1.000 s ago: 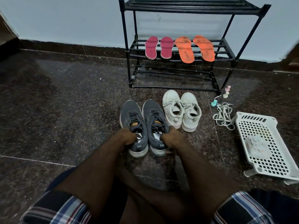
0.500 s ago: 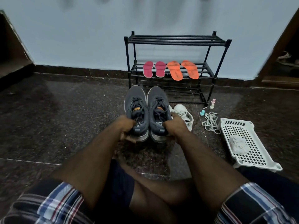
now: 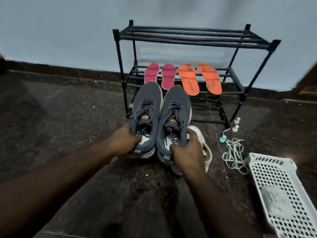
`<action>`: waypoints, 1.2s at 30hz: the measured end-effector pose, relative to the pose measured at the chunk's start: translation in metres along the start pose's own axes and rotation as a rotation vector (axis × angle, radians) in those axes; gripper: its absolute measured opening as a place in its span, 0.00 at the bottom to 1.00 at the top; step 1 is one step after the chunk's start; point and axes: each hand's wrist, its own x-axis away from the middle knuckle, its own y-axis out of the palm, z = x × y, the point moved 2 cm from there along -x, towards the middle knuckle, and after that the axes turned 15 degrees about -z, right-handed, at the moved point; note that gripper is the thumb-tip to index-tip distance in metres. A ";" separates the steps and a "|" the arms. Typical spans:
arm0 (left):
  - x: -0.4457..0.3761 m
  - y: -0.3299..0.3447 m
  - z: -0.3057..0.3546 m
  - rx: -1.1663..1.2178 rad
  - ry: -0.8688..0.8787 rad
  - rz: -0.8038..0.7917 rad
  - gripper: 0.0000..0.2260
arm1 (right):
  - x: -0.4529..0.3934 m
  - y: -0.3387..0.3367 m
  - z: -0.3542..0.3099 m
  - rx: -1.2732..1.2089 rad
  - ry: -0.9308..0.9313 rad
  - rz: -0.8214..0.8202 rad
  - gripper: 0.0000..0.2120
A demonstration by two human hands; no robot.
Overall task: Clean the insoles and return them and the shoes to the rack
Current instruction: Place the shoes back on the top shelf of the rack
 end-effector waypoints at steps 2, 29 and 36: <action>-0.016 -0.007 0.001 -0.031 -0.006 0.018 0.18 | -0.012 -0.005 -0.011 0.031 0.023 0.012 0.31; 0.143 -0.072 0.270 0.466 -0.227 -0.045 0.28 | 0.069 -0.148 -0.280 -0.225 0.306 -0.195 0.29; 0.103 -0.102 0.347 0.492 -0.221 0.042 0.20 | 0.005 -0.188 -0.356 -0.237 0.203 -0.232 0.25</action>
